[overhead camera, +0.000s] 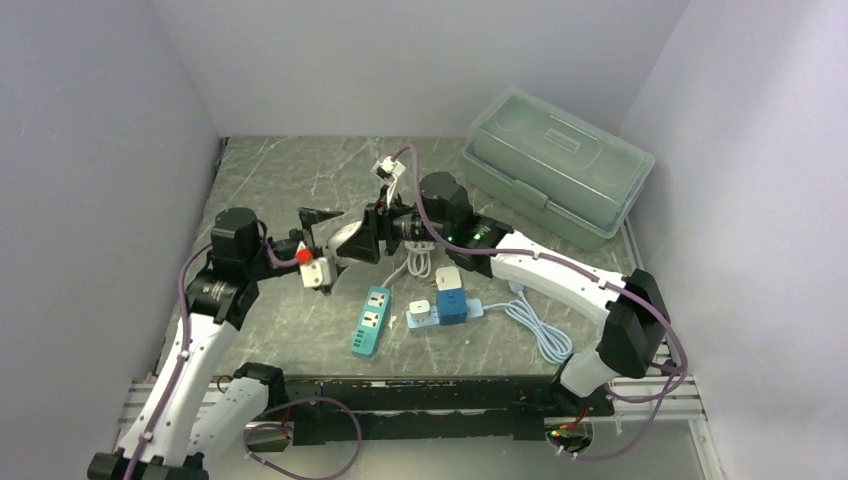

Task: Insert the plug
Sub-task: Pick up the plug from the corner of the board, then insert the plug into the socket.

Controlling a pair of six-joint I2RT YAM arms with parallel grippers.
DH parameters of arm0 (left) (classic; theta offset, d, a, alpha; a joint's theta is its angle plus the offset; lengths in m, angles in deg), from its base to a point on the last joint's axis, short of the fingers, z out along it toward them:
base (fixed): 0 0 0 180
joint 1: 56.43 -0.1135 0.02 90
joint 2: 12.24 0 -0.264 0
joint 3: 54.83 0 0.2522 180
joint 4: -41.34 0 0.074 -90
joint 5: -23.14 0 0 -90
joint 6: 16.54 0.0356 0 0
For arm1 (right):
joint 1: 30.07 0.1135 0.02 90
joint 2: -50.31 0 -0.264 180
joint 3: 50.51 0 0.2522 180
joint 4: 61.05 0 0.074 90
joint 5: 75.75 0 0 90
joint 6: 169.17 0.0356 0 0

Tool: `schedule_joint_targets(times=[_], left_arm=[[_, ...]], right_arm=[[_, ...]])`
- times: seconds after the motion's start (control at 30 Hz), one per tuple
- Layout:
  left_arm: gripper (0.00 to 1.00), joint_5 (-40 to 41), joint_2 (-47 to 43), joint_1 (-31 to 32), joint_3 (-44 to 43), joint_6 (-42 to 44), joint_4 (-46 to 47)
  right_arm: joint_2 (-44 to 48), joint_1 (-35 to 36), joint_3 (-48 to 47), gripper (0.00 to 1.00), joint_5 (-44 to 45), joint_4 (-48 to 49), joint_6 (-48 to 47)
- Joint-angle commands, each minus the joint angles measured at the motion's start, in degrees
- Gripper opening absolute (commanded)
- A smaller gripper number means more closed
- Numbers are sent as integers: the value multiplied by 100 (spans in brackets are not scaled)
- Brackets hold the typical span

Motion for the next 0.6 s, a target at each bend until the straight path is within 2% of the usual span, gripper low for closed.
schedule_joint_targets(times=[0.0, 0.1, 0.27, 0.37, 0.43, 0.57], left_arm=[[100, 937, 549, -2, -449, -1119, -578], [100, 1630, 954, -194, -443, -1784, -666], [100, 1308, 1461, -942, -727, -2328, -799], [100, 1340, 1542, -1070, -837, -2515, -748], [100, 1329, 1520, -1081, -804, -2627, -665], [100, 1410, 1596, -1253, -690, -2687, -656]], right_arm=[[304, -86, -505, 0, 861, -1870, -1739], [313, -86, -616, 0, 1322, -2724, -2287], [73, -134, -1037, 0, 1663, -3644, -2460], [178, -110, -873, 2, 2011, -3504, -2397], [267, -54, -712, 0, 2163, -3368, -2464], [264, 90, -535, 0, 2177, -3314, -2621]])
